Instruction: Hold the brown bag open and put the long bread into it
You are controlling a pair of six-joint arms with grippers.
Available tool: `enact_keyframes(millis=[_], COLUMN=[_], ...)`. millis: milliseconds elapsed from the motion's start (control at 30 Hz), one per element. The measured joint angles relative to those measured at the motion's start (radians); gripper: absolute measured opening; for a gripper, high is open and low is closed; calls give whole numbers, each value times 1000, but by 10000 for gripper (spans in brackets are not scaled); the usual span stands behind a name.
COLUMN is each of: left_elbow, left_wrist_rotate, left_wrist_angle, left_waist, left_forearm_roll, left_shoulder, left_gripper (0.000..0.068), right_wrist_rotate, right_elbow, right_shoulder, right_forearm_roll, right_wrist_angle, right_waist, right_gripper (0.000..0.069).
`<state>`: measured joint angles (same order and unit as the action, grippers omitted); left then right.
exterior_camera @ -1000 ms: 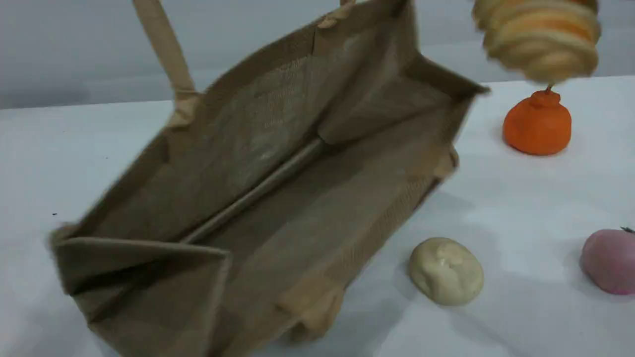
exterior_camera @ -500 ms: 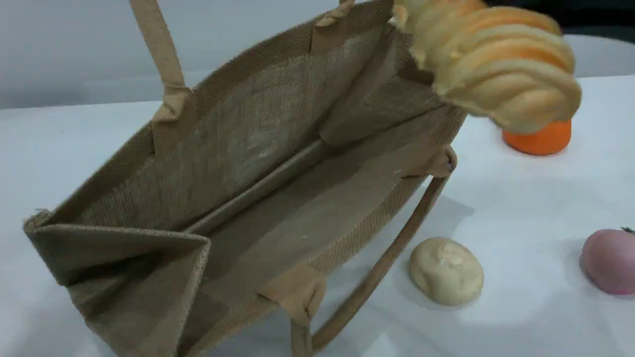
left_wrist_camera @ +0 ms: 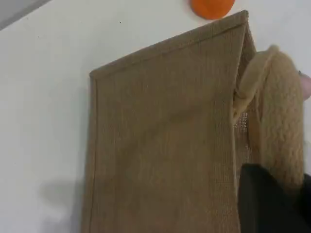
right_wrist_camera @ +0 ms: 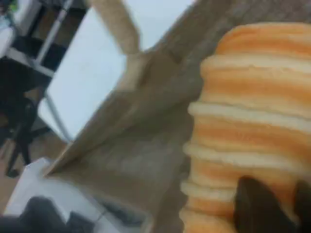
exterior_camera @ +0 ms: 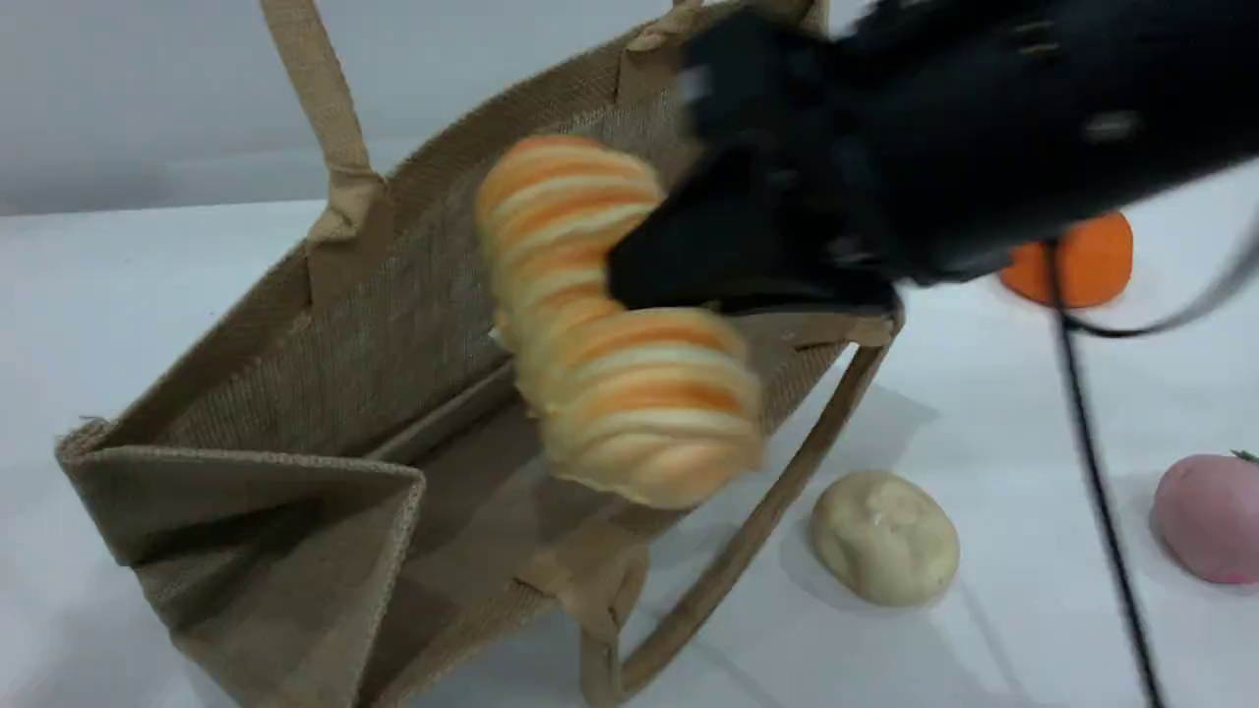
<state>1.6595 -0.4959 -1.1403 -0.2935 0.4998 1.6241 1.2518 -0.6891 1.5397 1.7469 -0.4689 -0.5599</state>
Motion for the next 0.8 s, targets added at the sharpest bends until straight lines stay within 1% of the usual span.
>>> enact_keyframes(millis=[133,300,500,633,800], left_elbow=[0,0,0,0,0], left_wrist_rotate=[7,8,12,12,12], left_wrist_angle=[-3,-4,0,10,19], left_waist=[0,-9,-38,-39,-39], left_forearm_roll=[0,-3,-2,-5,-5], left_shoulder=[0,0,16,20,19], left_gripper=[84,84,84,84,84], right_wrist_rotate=[-47,-60,-76,-69,-34], right_elbow=[-77,-153,-211,-226,-262], right_shoulder=[97,177,262,298,333], right_forearm_roll=[1,1,-1,-1,-2], right_wrist_angle=[109,197,197,223,175], right_waist=[0,0,0,0,1], right_gripper=[50,50,50,50,76])
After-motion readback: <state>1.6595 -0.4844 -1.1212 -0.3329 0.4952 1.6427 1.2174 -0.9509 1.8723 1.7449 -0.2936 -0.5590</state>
